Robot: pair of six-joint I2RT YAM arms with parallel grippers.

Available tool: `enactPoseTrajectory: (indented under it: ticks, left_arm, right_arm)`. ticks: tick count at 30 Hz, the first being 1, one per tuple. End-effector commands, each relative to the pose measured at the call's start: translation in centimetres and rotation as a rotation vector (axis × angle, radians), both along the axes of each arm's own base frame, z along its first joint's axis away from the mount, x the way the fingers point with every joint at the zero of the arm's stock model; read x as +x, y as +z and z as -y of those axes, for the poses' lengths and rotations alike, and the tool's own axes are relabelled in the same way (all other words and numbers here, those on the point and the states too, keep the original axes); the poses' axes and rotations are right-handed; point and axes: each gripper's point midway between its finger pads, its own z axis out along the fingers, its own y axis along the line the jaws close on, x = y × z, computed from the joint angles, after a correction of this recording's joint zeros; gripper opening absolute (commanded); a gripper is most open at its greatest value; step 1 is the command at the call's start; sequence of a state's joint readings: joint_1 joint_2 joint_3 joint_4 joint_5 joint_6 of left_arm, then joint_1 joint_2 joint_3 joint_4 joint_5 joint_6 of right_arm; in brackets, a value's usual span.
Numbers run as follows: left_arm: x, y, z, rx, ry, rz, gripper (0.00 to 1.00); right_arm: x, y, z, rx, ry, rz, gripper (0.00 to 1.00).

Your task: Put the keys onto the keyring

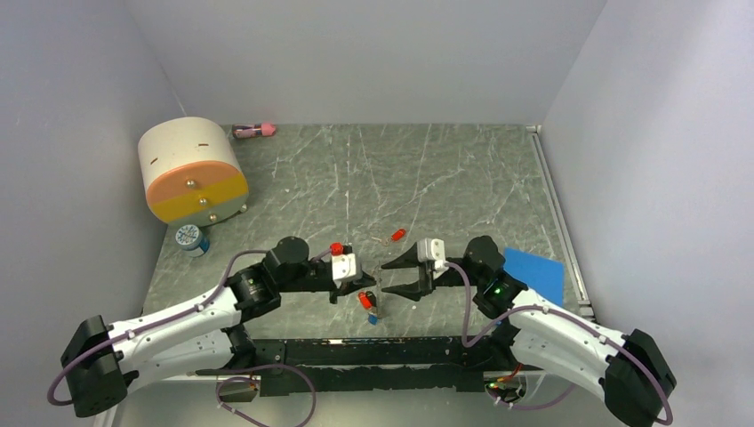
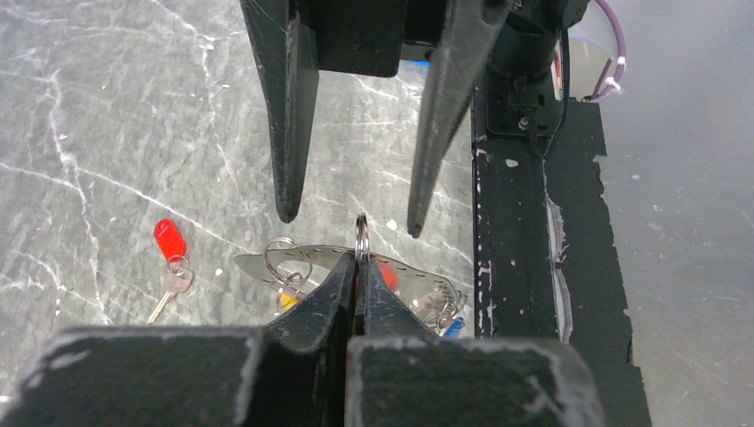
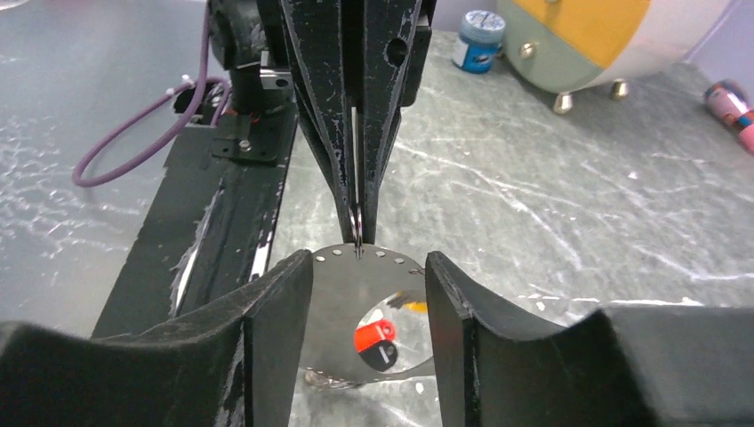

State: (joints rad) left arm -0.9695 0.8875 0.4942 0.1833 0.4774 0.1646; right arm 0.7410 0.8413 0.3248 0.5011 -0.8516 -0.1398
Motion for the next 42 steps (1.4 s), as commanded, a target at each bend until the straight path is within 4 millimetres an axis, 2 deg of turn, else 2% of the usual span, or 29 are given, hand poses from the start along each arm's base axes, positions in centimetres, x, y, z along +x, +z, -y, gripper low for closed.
enactPoseTrajectory:
  ticks: [1, 8, 11, 14, 18, 21, 27, 33, 38, 40, 41, 42]
  left_arm:
    - [0.4, 1.7, -0.3, 0.068, 0.056, -0.078, 0.03]
    - [1.8, 0.1, -1.7, 0.326, 0.213, -0.262, 0.03]
    - [2.0, -1.2, -2.4, 0.465, 0.251, -0.319, 0.03]
    - [2.2, -1.6, -2.6, 0.532, 0.269, -0.326, 0.03]
    - [2.1, -1.3, -2.5, 0.547, 0.264, -0.319, 0.03]
    - [1.9, -0.9, -2.3, 0.527, 0.253, -0.31, 0.03]
    - [1.5, -0.3, -1.8, 0.482, 0.219, -0.294, 0.03]
    - [1.4, -0.3, -1.4, 0.467, 0.203, -0.292, 0.03]
    - [1.3, -0.4, -1.2, 0.461, 0.195, -0.294, 0.02]
    - [1.3, -0.4, -1.1, 0.458, 0.193, -0.293, 0.02]
    - [1.3, -0.4, -1.1, 0.457, 0.193, -0.292, 0.02]
    - [1.2, -0.5, -1.1, 0.457, 0.19, -0.291, 0.03]
  right_arm:
    - [0.8, 1.1, 0.5, 0.022, -0.058, 0.066, 0.57]
    - [0.9, 1.4, 0.9, 0.005, -0.08, 0.085, 0.62]
    - [0.9, 1.8, 0.6, 0.01, -0.071, 0.077, 0.6]
    - [1.0, 1.1, 0.3, -0.002, -0.063, 0.061, 0.57]
    - [1.0, 0.2, -0.2, -0.012, -0.044, 0.041, 0.5]
    - [1.2, 0.2, -0.6, 0.002, -0.045, 0.04, 0.5]
    - [2.2, 1.4, -0.9, 0.055, -0.093, 0.053, 0.51]
    - [2.1, 2.1, -1.9, 0.085, -0.067, 0.046, 0.49]
    - [1.6, 1.8, -2.9, 0.068, -0.019, 0.04, 0.37]
    - [1.5, 1.7, -3.1, 0.064, -0.005, 0.042, 0.27]
    - [1.4, 1.7, -3.2, 0.063, 0.002, 0.044, 0.19]
    - [1.3, 1.7, -3.3, 0.063, 0.007, 0.044, 0.15]
